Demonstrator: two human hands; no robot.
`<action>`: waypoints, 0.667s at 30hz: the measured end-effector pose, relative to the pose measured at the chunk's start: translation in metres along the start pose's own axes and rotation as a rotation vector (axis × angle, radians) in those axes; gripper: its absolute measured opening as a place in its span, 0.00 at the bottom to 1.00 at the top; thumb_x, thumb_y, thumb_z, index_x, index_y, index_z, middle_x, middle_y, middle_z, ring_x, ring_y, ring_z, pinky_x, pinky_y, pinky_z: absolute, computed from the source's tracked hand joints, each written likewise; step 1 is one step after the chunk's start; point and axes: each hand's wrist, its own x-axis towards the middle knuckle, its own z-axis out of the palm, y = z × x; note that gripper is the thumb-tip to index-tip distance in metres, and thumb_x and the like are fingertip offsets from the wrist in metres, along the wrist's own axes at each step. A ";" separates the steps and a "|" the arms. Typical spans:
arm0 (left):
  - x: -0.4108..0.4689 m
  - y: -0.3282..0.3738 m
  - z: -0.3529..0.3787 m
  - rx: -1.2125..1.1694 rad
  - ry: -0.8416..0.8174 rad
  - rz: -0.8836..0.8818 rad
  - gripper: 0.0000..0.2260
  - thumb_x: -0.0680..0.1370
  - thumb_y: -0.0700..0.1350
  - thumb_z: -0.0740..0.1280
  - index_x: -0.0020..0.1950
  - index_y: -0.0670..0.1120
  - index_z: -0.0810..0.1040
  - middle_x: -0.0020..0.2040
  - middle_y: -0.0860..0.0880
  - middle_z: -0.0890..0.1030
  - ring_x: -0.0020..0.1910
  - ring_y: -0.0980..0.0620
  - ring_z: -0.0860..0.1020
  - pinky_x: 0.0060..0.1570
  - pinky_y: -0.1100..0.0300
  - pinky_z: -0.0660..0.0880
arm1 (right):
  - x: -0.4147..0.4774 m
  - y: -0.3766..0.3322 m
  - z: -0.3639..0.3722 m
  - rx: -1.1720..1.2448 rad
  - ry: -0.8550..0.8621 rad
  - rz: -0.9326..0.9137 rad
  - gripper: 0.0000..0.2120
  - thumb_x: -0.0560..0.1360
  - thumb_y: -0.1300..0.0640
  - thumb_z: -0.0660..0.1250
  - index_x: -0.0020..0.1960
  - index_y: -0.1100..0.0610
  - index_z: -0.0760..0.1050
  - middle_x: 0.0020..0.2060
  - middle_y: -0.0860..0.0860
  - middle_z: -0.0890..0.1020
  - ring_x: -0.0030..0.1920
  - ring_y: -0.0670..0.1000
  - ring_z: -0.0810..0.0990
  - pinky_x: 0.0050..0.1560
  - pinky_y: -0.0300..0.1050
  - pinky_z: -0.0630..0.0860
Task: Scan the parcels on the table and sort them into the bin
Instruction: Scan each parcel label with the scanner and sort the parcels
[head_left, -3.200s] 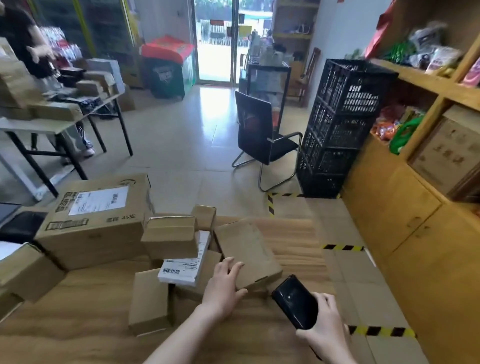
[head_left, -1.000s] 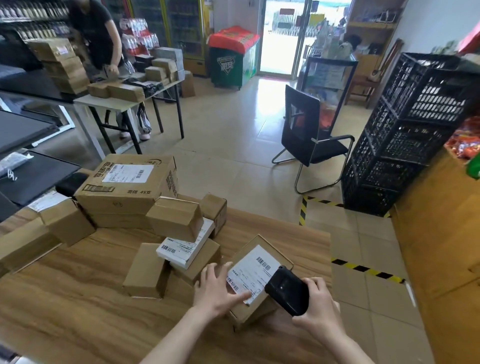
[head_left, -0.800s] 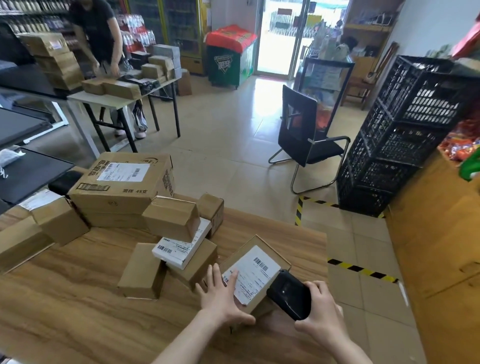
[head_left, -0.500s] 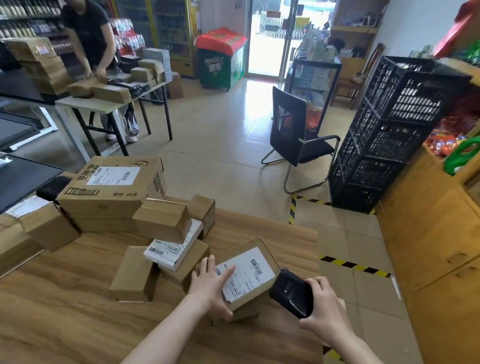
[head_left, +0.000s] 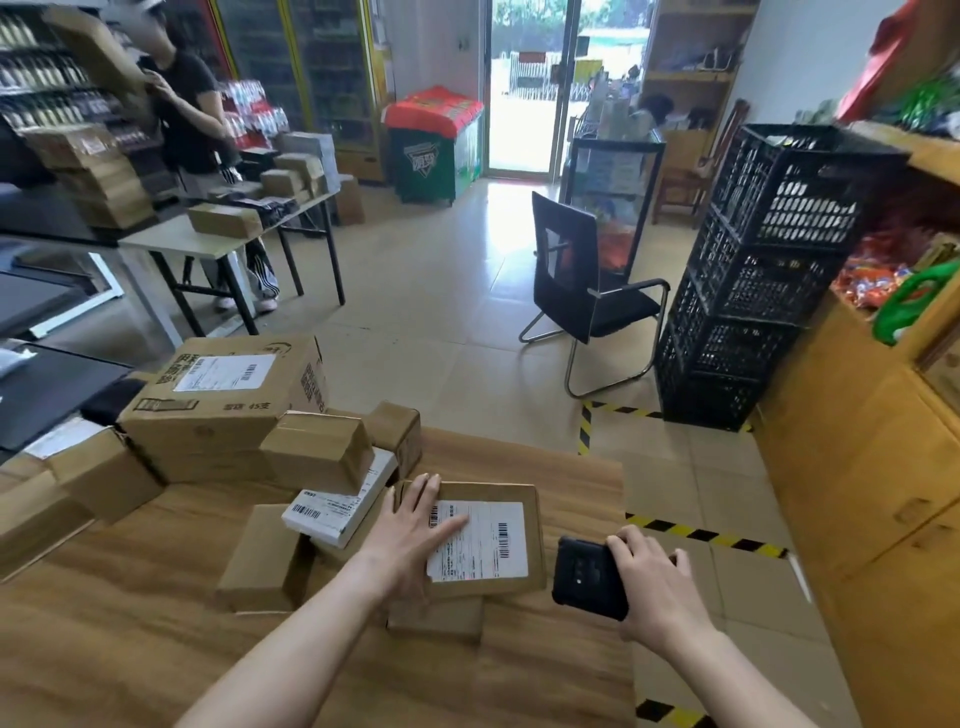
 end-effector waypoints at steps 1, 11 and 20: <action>-0.001 0.001 0.001 -0.002 0.010 -0.001 0.51 0.68 0.54 0.76 0.77 0.62 0.41 0.76 0.38 0.32 0.75 0.38 0.31 0.73 0.35 0.44 | -0.001 0.001 0.001 -0.001 0.009 0.002 0.38 0.68 0.56 0.75 0.73 0.51 0.60 0.70 0.49 0.63 0.69 0.52 0.66 0.69 0.56 0.62; -0.002 0.013 -0.001 -0.058 0.062 0.034 0.47 0.69 0.60 0.72 0.77 0.61 0.42 0.77 0.38 0.33 0.75 0.37 0.31 0.73 0.35 0.45 | -0.022 0.015 0.006 0.151 0.073 0.097 0.39 0.69 0.49 0.74 0.74 0.50 0.58 0.70 0.47 0.62 0.69 0.49 0.66 0.70 0.54 0.63; 0.038 0.082 -0.022 -0.231 0.206 0.218 0.51 0.58 0.70 0.68 0.77 0.62 0.49 0.77 0.41 0.41 0.76 0.39 0.40 0.73 0.42 0.56 | -0.103 0.029 0.031 0.596 0.179 0.600 0.40 0.59 0.47 0.76 0.67 0.49 0.64 0.60 0.43 0.64 0.52 0.46 0.74 0.50 0.46 0.75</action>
